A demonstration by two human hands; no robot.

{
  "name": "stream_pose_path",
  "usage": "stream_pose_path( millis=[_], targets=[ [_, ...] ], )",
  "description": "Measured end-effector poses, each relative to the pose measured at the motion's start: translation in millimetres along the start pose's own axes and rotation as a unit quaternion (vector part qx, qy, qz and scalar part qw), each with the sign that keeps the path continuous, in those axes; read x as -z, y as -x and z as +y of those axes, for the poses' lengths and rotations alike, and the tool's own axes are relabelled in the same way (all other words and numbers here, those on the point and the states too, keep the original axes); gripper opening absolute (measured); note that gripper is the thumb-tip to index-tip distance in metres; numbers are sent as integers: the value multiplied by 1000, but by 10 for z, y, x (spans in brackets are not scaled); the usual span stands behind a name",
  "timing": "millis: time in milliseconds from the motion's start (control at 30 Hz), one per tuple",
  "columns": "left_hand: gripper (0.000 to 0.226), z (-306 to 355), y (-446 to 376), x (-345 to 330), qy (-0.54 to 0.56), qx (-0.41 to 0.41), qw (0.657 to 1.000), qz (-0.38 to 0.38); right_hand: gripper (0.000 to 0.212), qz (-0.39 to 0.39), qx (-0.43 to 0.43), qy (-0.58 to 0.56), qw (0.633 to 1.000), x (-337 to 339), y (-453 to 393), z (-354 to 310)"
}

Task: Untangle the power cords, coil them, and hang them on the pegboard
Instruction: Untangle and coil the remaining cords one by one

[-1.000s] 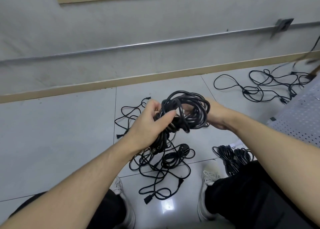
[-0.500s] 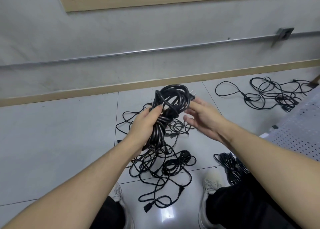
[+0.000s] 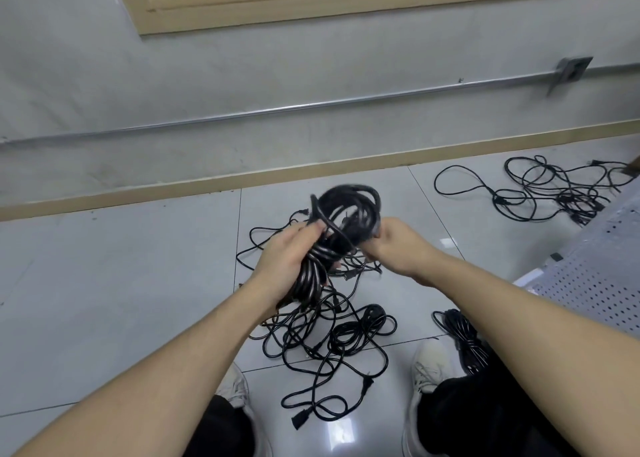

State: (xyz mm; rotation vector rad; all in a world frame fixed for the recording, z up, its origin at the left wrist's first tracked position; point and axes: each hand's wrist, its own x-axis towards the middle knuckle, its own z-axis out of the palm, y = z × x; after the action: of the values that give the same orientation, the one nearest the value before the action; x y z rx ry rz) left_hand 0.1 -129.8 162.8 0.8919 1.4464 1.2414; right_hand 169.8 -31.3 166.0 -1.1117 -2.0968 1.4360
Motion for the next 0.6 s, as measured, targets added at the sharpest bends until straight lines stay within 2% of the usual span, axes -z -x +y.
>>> stream_pose_path(
  millis=[100, 233, 333, 467, 600],
  targets=[
    [32, 17, 15, -30, -36, 15, 999, -21, 37, 5, 32, 46, 998, 36, 42, 30],
    [37, 27, -5, -45, -62, 67, 994, -58, 36, 20, 35, 20, 999, 70, 70, 94],
    [38, 31, -3, -49, -44, 97, 990, -88, 33, 3, 20, -20, 1000, 93, 81, 89],
    [30, -11, -53, -47, -53, 61, 995, -50, 18, 11, 2, -100, 995, 37, 93, 49],
    [36, -49, -68, -74, -56, 38, 998, 18, 30, 16, 19, -172, 985, -40, 45, 42]
  ],
)
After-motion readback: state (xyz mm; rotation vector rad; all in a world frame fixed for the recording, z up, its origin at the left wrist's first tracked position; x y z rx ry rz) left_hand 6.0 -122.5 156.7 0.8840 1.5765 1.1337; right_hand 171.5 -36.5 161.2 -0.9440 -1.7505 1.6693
